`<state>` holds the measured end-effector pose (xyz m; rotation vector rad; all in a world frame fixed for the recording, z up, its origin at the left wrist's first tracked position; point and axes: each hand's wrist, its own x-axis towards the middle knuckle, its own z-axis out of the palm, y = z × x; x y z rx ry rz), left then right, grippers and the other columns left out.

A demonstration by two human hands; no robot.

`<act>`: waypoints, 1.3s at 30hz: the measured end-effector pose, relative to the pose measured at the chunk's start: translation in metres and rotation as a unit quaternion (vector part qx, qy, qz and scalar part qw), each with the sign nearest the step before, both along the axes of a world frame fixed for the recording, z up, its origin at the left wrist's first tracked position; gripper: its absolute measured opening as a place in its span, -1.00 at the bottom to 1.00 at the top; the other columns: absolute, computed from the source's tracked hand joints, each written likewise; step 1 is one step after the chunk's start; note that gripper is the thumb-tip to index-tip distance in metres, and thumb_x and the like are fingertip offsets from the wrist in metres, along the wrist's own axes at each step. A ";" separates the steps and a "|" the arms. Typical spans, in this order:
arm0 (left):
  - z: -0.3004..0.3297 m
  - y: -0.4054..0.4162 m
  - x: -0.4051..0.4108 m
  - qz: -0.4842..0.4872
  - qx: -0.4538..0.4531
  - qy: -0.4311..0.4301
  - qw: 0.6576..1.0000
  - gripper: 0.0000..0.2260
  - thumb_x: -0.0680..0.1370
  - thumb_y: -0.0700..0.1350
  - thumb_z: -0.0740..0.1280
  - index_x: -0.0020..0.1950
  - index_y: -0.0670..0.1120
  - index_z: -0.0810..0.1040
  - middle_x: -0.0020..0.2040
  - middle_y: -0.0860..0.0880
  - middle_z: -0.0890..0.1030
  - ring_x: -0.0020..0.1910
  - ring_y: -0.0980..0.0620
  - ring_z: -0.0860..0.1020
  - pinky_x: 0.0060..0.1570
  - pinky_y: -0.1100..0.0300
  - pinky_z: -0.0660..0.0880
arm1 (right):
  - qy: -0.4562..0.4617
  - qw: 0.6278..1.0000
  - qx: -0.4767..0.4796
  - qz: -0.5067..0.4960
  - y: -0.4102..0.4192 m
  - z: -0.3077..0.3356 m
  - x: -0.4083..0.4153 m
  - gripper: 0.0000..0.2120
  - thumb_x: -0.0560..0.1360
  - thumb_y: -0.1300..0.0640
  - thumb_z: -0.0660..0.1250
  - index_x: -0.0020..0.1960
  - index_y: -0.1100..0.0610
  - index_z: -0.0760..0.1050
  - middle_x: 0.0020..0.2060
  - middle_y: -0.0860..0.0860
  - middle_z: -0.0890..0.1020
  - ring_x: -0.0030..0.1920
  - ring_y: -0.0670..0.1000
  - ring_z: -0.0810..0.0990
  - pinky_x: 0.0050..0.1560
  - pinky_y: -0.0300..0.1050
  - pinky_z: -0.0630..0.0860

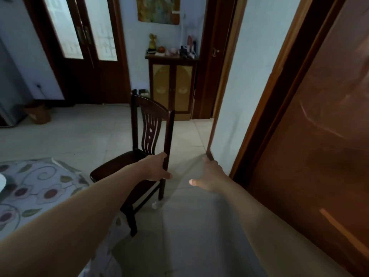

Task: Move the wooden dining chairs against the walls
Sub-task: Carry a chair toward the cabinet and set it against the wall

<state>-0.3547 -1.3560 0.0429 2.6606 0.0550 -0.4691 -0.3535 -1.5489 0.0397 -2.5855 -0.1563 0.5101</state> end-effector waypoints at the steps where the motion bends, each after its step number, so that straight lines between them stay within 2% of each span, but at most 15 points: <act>1: -0.002 0.005 0.010 0.005 -0.006 -0.002 1.000 -0.26 0.48 0.04 0.39 0.54 -0.09 0.10 0.38 -0.13 0.42 0.28 -0.08 0.46 0.09 0.20 0.39 | -0.003 1.000 0.001 0.007 0.007 0.000 0.012 -0.10 0.44 -0.04 0.41 0.55 0.09 -0.09 0.51 0.17 0.10 0.50 0.18 0.13 0.44 0.05 0.25; 4: -0.005 0.020 0.050 0.027 0.000 -0.008 1.000 -0.27 0.47 0.03 0.39 0.53 -0.10 0.12 0.34 -0.13 0.47 0.27 -0.09 0.47 0.07 0.20 0.38 | -0.007 1.000 0.012 0.020 0.032 -0.001 0.063 -0.12 0.42 -0.02 0.43 0.54 0.07 -0.05 0.50 0.14 0.13 0.49 0.18 0.16 0.38 0.03 0.29; 7: -0.006 0.032 0.100 0.048 0.016 -0.016 0.999 -0.27 0.47 0.04 0.39 0.53 -0.10 0.12 0.40 -0.17 0.41 0.33 -0.14 0.42 0.19 0.11 0.39 | -0.020 0.998 0.003 0.052 0.051 -0.002 0.122 -0.12 0.41 -0.05 0.42 0.53 0.10 -0.02 0.46 0.16 0.18 0.45 0.18 0.21 0.32 0.00 0.34; 18: -0.010 0.068 0.277 0.163 0.001 -0.060 0.985 -0.52 0.56 -0.09 0.22 0.46 -0.09 0.23 0.28 -0.19 0.52 0.22 -0.17 0.49 0.08 0.07 0.42 | -0.039 0.990 -0.004 0.136 0.108 0.001 0.325 -0.18 0.43 0.00 0.41 0.51 0.10 0.01 0.38 0.18 0.26 0.38 0.20 0.30 0.27 0.03 0.39; 21: -0.018 0.087 0.319 0.179 -0.002 -0.060 0.982 -0.54 0.57 -0.05 0.22 0.45 -0.09 0.24 0.32 -0.17 0.50 0.26 -0.17 0.48 0.14 0.04 0.42 | -0.041 0.988 0.000 0.149 0.133 -0.003 0.366 -0.26 0.42 0.02 0.42 0.46 0.13 0.12 0.32 0.19 0.32 0.30 0.20 0.37 0.27 0.07 0.44; 24: -0.030 0.110 0.363 0.193 0.004 -0.063 0.979 -0.53 0.56 -0.04 0.21 0.46 -0.07 0.23 0.27 -0.18 0.53 0.21 -0.17 0.51 0.10 0.03 0.44 | -0.034 0.988 0.007 0.151 0.162 -0.010 0.404 -0.30 0.41 0.03 0.43 0.42 0.14 0.17 0.28 0.18 0.35 0.28 0.20 0.39 0.25 0.10 0.46; 29: -0.057 0.154 0.452 0.217 -0.059 -0.066 0.972 -0.60 0.54 -0.03 0.22 0.36 -0.09 0.31 0.18 -0.18 0.58 0.06 -0.14 0.58 -0.13 0.13 0.43 | -0.018 0.989 0.000 0.149 0.222 -0.031 0.474 -0.34 0.41 0.07 0.41 0.40 0.14 0.17 0.28 0.19 0.34 0.29 0.22 0.36 0.24 0.11 0.45; 33: -0.082 0.188 0.511 0.241 -0.083 -0.058 0.965 -0.60 0.56 0.03 0.19 0.34 -0.11 0.29 0.19 -0.19 0.58 0.11 -0.18 0.57 -0.06 0.08 0.45 | 0.004 0.990 -0.048 0.132 0.253 -0.061 0.518 -0.40 0.45 0.06 0.37 0.39 0.14 0.18 0.30 0.16 0.35 0.31 0.19 0.34 0.25 0.07 0.42; 36: -0.097 0.203 0.544 0.310 -0.148 -0.032 0.939 -0.56 0.58 0.07 0.16 0.37 -0.13 0.27 0.20 -0.23 0.55 0.03 -0.17 0.56 -0.12 0.12 0.40 | 0.052 0.989 -0.050 0.127 0.263 -0.081 0.542 -0.44 0.47 0.07 0.33 0.38 0.16 0.20 0.28 0.16 0.41 0.28 0.17 0.40 0.21 0.04 0.45; 39: -0.111 0.203 0.566 0.373 -0.216 -0.001 0.902 -0.46 0.56 0.10 0.20 0.40 -0.21 0.21 0.25 -0.25 0.52 0.10 -0.20 0.57 -0.09 0.09 0.48 | 0.080 0.991 -0.014 0.108 0.268 -0.092 0.559 -0.57 0.47 0.11 0.32 0.28 0.18 0.30 0.16 0.16 0.53 0.12 0.17 0.56 0.02 -0.03 0.54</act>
